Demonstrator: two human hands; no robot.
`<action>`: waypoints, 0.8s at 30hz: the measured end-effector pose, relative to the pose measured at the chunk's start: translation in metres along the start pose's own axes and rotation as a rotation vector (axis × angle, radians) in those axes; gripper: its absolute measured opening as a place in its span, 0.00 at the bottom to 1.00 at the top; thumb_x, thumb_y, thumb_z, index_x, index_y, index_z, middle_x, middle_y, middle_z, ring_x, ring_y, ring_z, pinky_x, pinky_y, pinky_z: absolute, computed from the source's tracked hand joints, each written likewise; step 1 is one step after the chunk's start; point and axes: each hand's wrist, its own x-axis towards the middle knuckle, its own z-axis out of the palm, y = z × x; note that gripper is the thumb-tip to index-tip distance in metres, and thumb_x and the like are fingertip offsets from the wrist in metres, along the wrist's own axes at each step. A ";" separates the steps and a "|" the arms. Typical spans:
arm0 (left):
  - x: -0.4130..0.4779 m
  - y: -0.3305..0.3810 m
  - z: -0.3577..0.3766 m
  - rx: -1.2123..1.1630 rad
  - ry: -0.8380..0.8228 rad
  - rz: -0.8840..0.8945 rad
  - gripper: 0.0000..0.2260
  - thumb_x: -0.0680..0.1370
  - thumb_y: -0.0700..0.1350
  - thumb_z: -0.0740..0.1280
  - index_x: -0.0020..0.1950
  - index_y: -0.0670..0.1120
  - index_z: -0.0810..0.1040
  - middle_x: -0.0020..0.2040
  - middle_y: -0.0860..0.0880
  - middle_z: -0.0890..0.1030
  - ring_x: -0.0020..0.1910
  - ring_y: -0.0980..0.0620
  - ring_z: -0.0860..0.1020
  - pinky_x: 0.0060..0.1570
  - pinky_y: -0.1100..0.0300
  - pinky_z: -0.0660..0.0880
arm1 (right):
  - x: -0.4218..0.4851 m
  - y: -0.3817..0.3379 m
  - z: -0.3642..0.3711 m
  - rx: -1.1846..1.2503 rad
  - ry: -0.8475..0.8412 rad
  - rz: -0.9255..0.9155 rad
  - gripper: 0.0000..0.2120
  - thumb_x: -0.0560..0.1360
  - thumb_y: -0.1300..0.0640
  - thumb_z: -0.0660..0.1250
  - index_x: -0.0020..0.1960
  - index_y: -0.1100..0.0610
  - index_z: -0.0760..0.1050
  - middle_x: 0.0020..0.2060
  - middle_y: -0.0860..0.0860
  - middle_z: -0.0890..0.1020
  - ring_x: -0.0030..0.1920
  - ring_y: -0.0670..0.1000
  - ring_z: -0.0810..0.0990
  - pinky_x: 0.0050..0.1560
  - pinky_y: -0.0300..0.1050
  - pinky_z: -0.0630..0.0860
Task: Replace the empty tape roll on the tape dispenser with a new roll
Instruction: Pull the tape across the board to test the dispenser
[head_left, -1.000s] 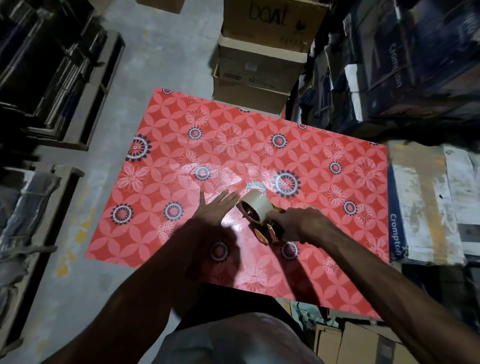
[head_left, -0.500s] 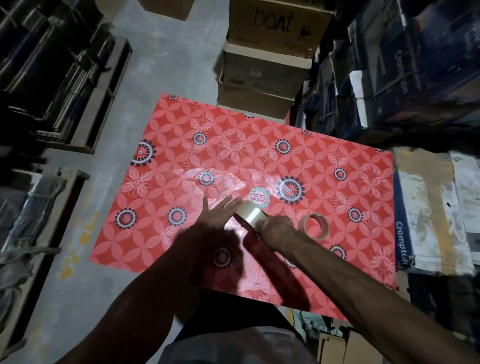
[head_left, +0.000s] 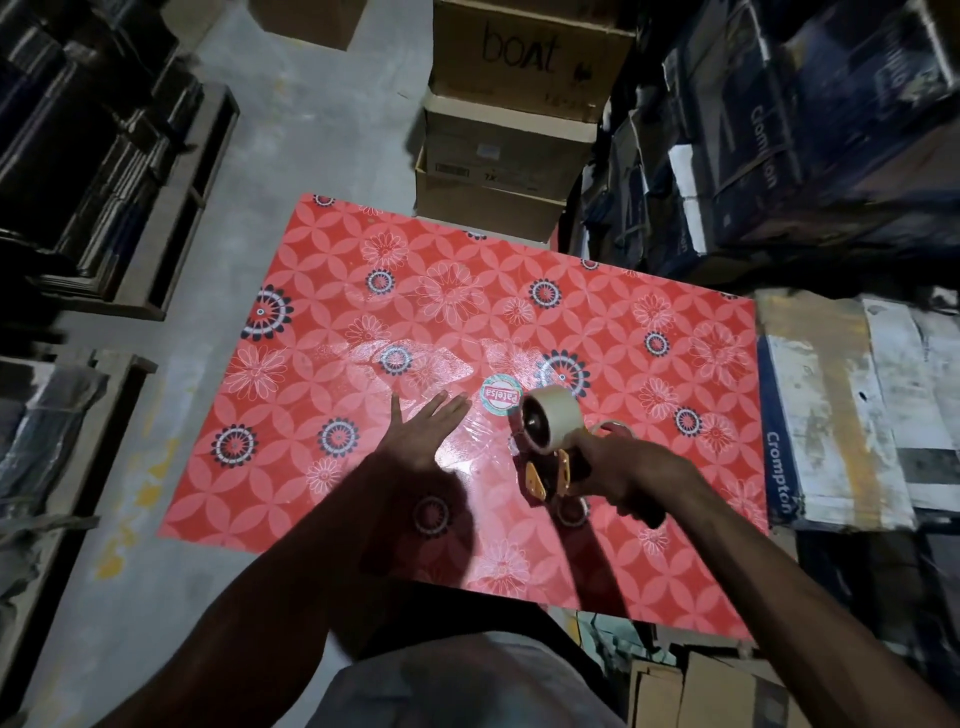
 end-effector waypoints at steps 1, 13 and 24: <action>0.000 0.001 0.000 0.000 0.002 0.002 0.57 0.71 0.76 0.67 0.87 0.55 0.38 0.87 0.58 0.38 0.87 0.52 0.39 0.71 0.18 0.33 | -0.003 0.013 -0.004 0.078 0.015 -0.015 0.23 0.79 0.55 0.71 0.69 0.49 0.65 0.50 0.57 0.80 0.31 0.53 0.82 0.32 0.51 0.83; -0.024 0.062 0.019 0.208 -0.055 0.039 0.47 0.75 0.75 0.51 0.88 0.49 0.51 0.88 0.46 0.49 0.87 0.43 0.53 0.72 0.23 0.41 | 0.008 0.051 0.059 1.267 0.364 -0.122 0.27 0.75 0.59 0.77 0.68 0.59 0.68 0.45 0.57 0.82 0.42 0.58 0.80 0.38 0.49 0.81; -0.001 0.093 0.009 -0.085 0.115 -0.121 0.35 0.77 0.69 0.53 0.75 0.52 0.78 0.75 0.52 0.79 0.74 0.51 0.76 0.73 0.46 0.68 | 0.078 0.036 0.037 1.431 0.511 -0.136 0.18 0.76 0.74 0.67 0.58 0.59 0.67 0.27 0.54 0.77 0.21 0.50 0.74 0.23 0.41 0.74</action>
